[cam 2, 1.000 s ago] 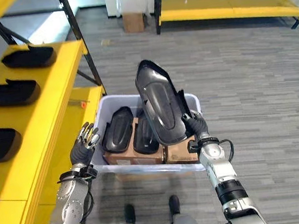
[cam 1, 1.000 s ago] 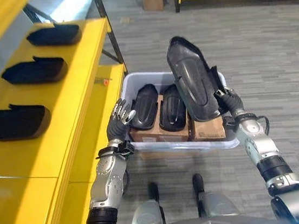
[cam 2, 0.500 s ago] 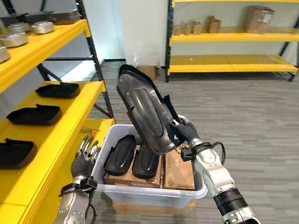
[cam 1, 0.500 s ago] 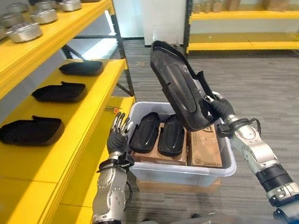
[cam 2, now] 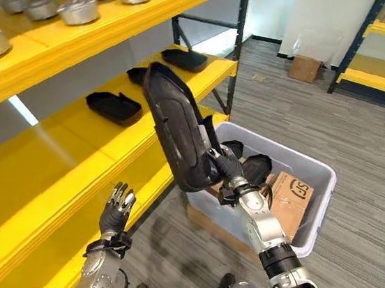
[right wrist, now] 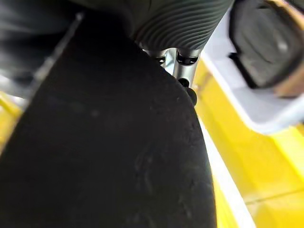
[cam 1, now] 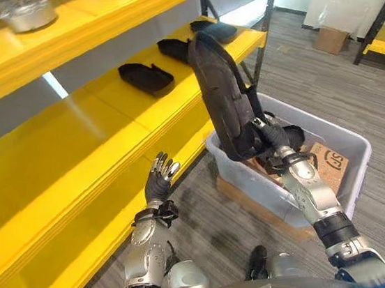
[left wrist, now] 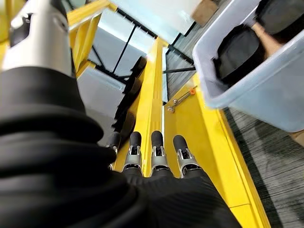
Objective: Move parts from the plastic box to the shelf.
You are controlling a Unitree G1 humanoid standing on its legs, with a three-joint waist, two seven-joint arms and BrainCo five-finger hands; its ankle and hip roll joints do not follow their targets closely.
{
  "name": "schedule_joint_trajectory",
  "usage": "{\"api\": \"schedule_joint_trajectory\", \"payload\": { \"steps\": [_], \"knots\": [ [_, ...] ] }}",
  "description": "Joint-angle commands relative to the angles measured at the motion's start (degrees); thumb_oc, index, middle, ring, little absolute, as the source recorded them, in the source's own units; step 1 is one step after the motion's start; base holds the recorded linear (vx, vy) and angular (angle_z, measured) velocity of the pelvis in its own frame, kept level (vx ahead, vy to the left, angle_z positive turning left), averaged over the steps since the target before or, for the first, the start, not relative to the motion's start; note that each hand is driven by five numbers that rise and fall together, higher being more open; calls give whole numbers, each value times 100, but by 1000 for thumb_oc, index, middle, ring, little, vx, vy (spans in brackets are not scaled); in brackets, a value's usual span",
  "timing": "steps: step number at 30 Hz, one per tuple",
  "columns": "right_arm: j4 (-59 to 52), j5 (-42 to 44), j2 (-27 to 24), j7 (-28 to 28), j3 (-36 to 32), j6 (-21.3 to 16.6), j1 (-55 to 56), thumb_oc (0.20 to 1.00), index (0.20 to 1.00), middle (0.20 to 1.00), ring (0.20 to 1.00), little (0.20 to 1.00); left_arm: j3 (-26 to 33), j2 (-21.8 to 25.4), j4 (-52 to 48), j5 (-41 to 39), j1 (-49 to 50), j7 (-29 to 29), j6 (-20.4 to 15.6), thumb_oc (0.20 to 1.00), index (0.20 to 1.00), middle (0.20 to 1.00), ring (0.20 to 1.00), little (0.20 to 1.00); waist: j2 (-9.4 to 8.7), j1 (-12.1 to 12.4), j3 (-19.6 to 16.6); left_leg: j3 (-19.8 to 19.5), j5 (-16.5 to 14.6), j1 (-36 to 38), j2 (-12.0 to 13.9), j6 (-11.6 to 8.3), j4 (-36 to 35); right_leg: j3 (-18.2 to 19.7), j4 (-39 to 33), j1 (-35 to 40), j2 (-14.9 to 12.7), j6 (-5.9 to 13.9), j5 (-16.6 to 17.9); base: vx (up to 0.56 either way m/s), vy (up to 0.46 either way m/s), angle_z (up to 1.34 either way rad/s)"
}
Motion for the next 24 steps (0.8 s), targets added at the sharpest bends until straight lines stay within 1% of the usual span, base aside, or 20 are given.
{"api": "schedule_joint_trajectory", "payload": {
  "steps": [1,2,3,4,9,10,12,13,15,16,17,18,19,20,21,22,23,24],
  "knots": [
    [-430,43,353,102,-191,-451,-103,200,200,200,200,200,-24,173,-305,121,123,-94,-307,1000,1000,1000,1000,1000,-57,-8,-619,-327,637,-472,-69,106,-106,88,-45,926,-238,156,-401,132,318,30],
    [-420,24,382,118,-181,-450,-118,200,200,200,200,200,-24,172,-307,155,102,-90,-345,1000,1000,1000,1000,1000,-77,28,-626,-342,473,-486,-176,145,8,86,-115,982,-336,221,-332,98,257,44],
    [-387,13,404,131,-173,-456,-120,200,200,200,200,200,4,191,-277,164,76,-91,-356,1000,1000,1000,1000,1000,-95,46,-644,-338,403,-474,-227,164,15,104,-142,994,-380,248,-301,124,286,29],
    [-334,-17,453,137,-171,-450,-145,200,200,200,200,200,47,209,-250,197,29,-69,-364,1000,1000,1000,1000,1000,-140,95,-668,-299,242,-516,-340,193,124,86,-237,1054,-494,323,-207,118,244,8],
    [-288,-8,580,163,0,-431,-320,200,200,200,200,200,124,351,-342,247,-76,-42,-399,1000,1000,1000,1000,1000,-282,286,-692,-278,-74,-650,-623,293,307,-23,-577,1184,-749,518,73,86,196,0],
    [-288,-9,580,163,0,-431,-320,200,200,200,200,200,124,351,-342,247,-76,-42,-399,1000,1000,1000,1000,1000,-283,286,-693,-278,-75,-653,-623,294,310,-23,-577,1182,-750,519,73,64,237,-10],
    [-161,20,789,153,154,-439,-554,200,200,200,200,200,172,458,-431,349,-168,-16,-444,1000,1000,1000,1000,1000,-319,463,-616,-313,-393,-861,-838,423,678,-121,-684,1224,-1022,643,357,86,339,-1],
    [-161,20,790,153,153,-440,-555,200,200,200,200,200,173,458,-431,349,-169,-16,-444,1000,1000,1000,1000,1000,-320,461,-615,-315,-396,-864,-838,424,684,-123,-683,1224,-1022,644,357,59,253,8],
    [-141,54,908,163,218,-436,-629,200,200,200,200,200,211,497,-446,397,-251,9,-479,1000,1000,1000,1000,1000,-344,562,-574,-375,-560,-969,-987,512,849,-204,-645,1277,-1186,697,496,69,251,26],
    [-159,61,945,179,229,-421,-635,200,200,200,200,200,246,508,-420,414,-302,12,-490,1000,1000,1000,1000,1000,-348,590,-557,-440,-652,-1004,-1102,585,896,-218,-549,1282,-1305,727,629,65,219,26],
    [-159,61,946,179,229,-421,-635,200,200,200,200,200,246,508,-420,414,-302,12,-490,1000,1000,1000,1000,1000,-351,587,-560,-442,-649,-1006,-1105,586,893,-221,-549,1280,-1306,728,629,106,244,17],
    [-181,103,961,179,252,-427,-624,200,200,200,200,200,308,569,-417,427,-323,12,-489,1000,1000,1000,1000,1000,-339,621,-523,-626,-811,-989,-1199,638,915,-68,-334,1249,-1387,746,911,55,225,29],
    [-186,104,965,156,286,-441,-667,200,200,200,200,200,321,632,-425,436,-341,39,-499,1000,1000,1000,1000,1000,-350,594,-513,-657,-724,-1059,-1298,746,880,79,-187,1093,-1466,704,1199,55,224,41],
    [-186,104,965,156,286,-441,-667,200,200,200,200,200,321,632,-425,436,-341,39,-499,1000,1000,1000,1000,1000,-350,595,-514,-657,-724,-1060,-1298,746,880,79,-187,1091,-1467,704,1199,10,264,40],
    [-304,100,969,161,259,-460,-658,200,200,200,200,200,384,750,-421,464,-374,63,-535,1000,1000,1000,1000,1000,-272,493,-433,-818,-730,-1033,-1381,872,825,743,252,777,-1331,617,1275,40,247,50],
    [-349,121,944,161,287,-475,-622,200,200,200,200,200,365,790,-427,480,-397,72,-553,1000,1000,1000,1000,1000,-242,441,-436,-872,-728,-1006,-1438,904,719,1109,284,590,-1158,601,1201,49,318,55],
    [-360,151,882,164,303,-471,-629,200,200,200,200,200,374,821,-365,477,-446,90,-560,1000,1000,1000,1000,1000,-205,377,-404,-924,-717,-961,-1487,929,629,1304,298,340,-1001,556,1112,41,189,81],
    [-349,188,861,179,323,-454,-631,200,200,200,200,200,383,824,-338,461,-483,105,-560,1000,1000,1000,1000,1000,-190,342,-374,-966,-712,-920,-1531,929,569,1276,177,252,-1001,581,1164,67,136,61]
  ]
}}
